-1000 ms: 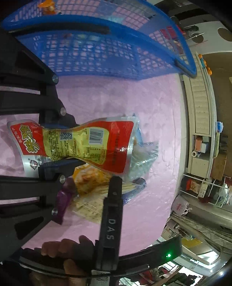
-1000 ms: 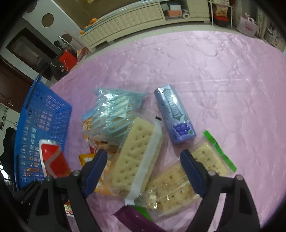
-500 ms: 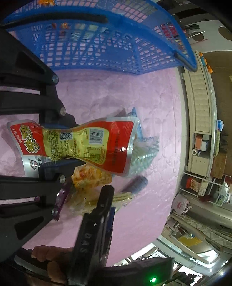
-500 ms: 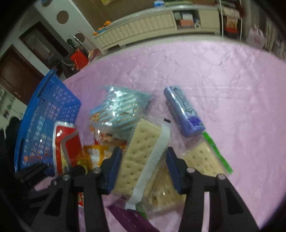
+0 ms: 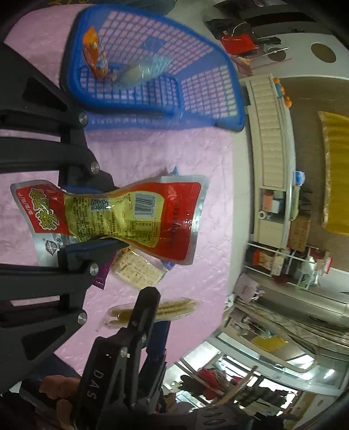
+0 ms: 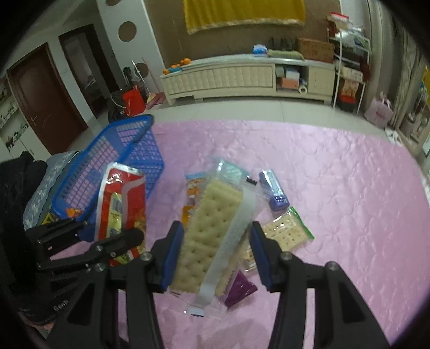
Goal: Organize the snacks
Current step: 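Carry the red pouch and cracker pack over the blue basket with both tools, then open the left tool to drop the red pouch while the right tool releases the cracker pack, then move both tools back from the basket toward the remaining snacks, then lower the left tool onto the purple snack and grasp it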
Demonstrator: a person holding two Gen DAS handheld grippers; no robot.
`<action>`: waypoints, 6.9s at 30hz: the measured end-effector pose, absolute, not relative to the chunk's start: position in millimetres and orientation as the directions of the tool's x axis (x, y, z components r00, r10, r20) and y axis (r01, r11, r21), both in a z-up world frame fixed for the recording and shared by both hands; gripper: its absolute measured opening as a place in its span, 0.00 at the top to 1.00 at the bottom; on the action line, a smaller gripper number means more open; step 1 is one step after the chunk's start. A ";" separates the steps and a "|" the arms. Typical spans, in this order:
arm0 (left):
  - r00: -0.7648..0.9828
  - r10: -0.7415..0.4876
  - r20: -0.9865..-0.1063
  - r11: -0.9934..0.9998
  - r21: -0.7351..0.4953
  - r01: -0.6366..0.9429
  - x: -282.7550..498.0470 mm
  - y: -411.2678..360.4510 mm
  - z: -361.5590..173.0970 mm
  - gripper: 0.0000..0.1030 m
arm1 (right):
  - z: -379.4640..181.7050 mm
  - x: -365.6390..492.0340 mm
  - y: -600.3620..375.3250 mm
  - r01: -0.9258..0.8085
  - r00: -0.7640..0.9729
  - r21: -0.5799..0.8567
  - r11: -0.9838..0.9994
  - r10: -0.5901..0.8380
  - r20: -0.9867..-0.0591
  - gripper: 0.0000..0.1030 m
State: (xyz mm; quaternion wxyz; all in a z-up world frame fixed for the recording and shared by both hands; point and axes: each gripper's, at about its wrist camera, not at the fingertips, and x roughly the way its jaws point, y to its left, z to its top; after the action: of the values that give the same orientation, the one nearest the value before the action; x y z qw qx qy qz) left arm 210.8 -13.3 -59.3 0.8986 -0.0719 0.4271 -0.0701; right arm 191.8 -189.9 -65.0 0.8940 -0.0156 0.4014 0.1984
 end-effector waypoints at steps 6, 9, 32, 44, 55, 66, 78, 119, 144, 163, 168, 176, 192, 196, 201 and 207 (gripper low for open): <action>0.663 -0.174 -0.728 0.982 -0.177 0.063 180.7 13.6 -36.5 0.75 | -42.3 173.4 -167.7 -0.389 0.645 0.079 0.918 0.332 -0.688 0.47; 0.681 -0.165 -0.714 0.984 -0.163 0.067 171.4 21.7 -24.6 0.75 | -37.1 164.5 -156.0 -0.403 0.650 0.072 0.912 0.341 -0.680 0.47; 0.710 -0.069 -0.700 0.987 -0.150 -0.051 143.3 118.0 -1.4 0.75 | -16.2 158.0 -43.3 -0.580 0.619 0.007 0.815 0.447 -0.646 0.47; 0.716 -0.063 -0.696 0.987 -0.150 -0.059 169.0 134.7 3.2 0.76 | -19.7 187.1 -24.4 -0.564 0.599 0.036 0.825 0.439 -0.670 0.47; 0.682 -0.069 -0.728 0.987 -0.148 -0.058 217.7 145.8 -2.8 0.76 | -25.5 225.3 -9.7 -0.558 0.564 0.045 0.828 0.419 -0.711 0.47; 0.629 -0.102 -0.771 0.974 -0.205 -0.094 275.2 163.7 -24.8 0.74 | -38.0 278.1 5.7 -0.556 0.528 0.045 0.830 0.395 -0.752 0.47; 0.549 -0.071 -0.833 0.971 -0.184 -0.154 305.3 162.8 -57.4 0.44 | -49.1 296.1 2.2 -0.536 0.508 0.055 0.842 0.374 -0.776 0.47; 0.588 -0.011 -0.809 0.983 -0.117 -0.143 257.0 190.1 -45.8 0.35 | -50.0 302.1 32.6 -0.487 0.620 -0.207 0.849 0.169 -0.766 0.07; 0.696 0.004 -0.718 0.999 -0.035 -0.042 173.2 96.8 27.9 0.22 | 10.9 201.5 -67.4 -0.440 0.605 0.021 0.898 0.313 -0.732 0.07; 0.610 -0.159 -0.776 0.985 -0.081 0.154 175.7 -39.9 -32.8 0.21 | -41.8 172.7 -215.8 -0.256 0.612 0.089 0.963 0.233 -0.755 0.07; 0.576 -0.226 -0.786 0.972 -0.145 0.184 167.8 -66.4 -77.0 0.21 | -88.8 170.7 -246.2 -0.210 0.557 0.122 0.970 0.222 -0.800 0.07; 0.511 -0.222 -0.830 0.958 -0.090 0.271 177.1 -98.9 -122.2 0.21 | -131.7 161.0 -274.2 -0.178 0.559 0.067 0.982 0.157 -0.814 0.07; 0.367 -0.249 -0.896 0.911 -0.088 0.402 231.8 -129.2 -177.9 0.21 | -168.8 163.9 -301.8 -0.134 0.517 0.065 0.989 0.125 -0.847 0.07; 0.337 -0.241 -0.910 0.876 -0.055 0.479 239.3 -143.3 -190.3 0.21 | -174.5 163.3 -305.6 -0.131 0.506 0.074 0.989 0.131 -0.852 0.07; 0.322 -0.249 -0.913 0.857 -0.052 0.513 246.3 -150.1 -196.4 0.21 | -178.8 164.7 -310.3 -0.126 0.493 0.104 0.987 0.153 -0.856 0.07; 0.328 -0.231 -0.916 0.848 -0.025 0.529 255.3 -160.3 -197.3 0.21 | -187.2 164.9 -317.5 -0.108 0.477 0.128 0.986 0.164 -0.863 0.07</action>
State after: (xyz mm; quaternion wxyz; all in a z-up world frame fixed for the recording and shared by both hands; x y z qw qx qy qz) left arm 255.3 -160.3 -197.3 0.8025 0.1407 0.5293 -0.2368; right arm 164.9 -317.5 -187.2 0.8590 0.0278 0.5050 0.0791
